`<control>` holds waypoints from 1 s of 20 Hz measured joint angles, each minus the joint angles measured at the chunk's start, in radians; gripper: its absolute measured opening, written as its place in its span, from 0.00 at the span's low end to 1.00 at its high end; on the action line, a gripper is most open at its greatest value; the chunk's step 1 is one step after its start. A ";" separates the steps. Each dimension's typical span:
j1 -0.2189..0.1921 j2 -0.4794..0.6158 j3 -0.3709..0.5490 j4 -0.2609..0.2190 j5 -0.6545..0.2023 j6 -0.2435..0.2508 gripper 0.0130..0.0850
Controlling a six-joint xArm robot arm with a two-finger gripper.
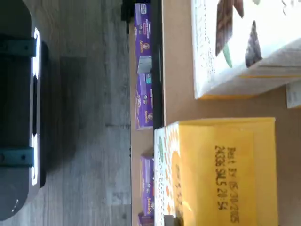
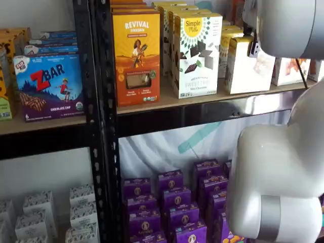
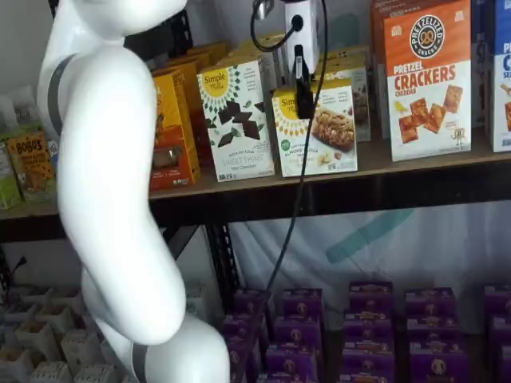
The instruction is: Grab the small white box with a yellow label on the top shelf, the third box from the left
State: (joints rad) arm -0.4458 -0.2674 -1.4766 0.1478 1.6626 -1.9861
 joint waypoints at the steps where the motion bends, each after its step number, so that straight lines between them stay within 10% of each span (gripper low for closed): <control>1: 0.000 -0.007 0.001 -0.002 0.011 0.000 0.33; 20: 0.003 -0.259 0.191 -0.040 0.134 0.004 0.33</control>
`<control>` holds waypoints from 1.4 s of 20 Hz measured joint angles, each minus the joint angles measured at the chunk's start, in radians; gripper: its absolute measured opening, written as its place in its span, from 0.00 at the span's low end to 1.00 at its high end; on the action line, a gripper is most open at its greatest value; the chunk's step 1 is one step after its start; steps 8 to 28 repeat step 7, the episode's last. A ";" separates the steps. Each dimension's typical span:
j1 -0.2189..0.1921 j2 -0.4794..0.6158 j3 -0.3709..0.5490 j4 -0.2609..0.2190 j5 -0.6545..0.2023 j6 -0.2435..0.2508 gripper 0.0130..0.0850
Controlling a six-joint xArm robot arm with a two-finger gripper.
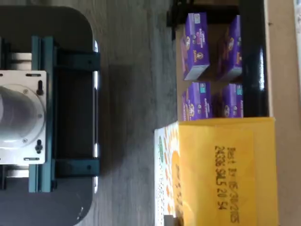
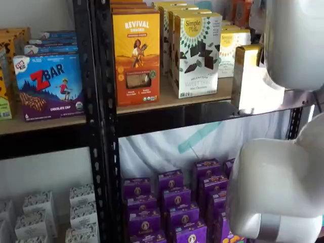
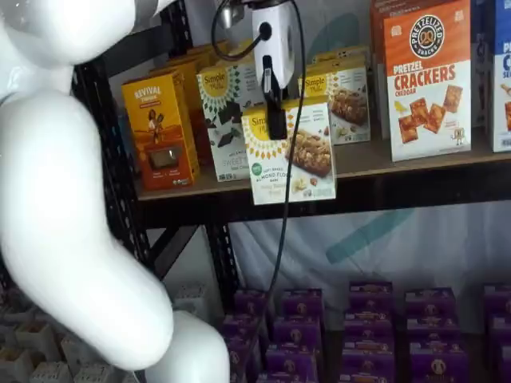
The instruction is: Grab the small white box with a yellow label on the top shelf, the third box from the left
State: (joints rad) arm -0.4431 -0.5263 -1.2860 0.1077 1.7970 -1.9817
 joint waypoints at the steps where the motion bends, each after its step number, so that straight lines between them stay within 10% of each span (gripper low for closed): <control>1: 0.003 -0.012 0.012 0.000 0.003 0.003 0.33; 28: 0.017 -0.066 0.069 0.003 0.008 0.018 0.33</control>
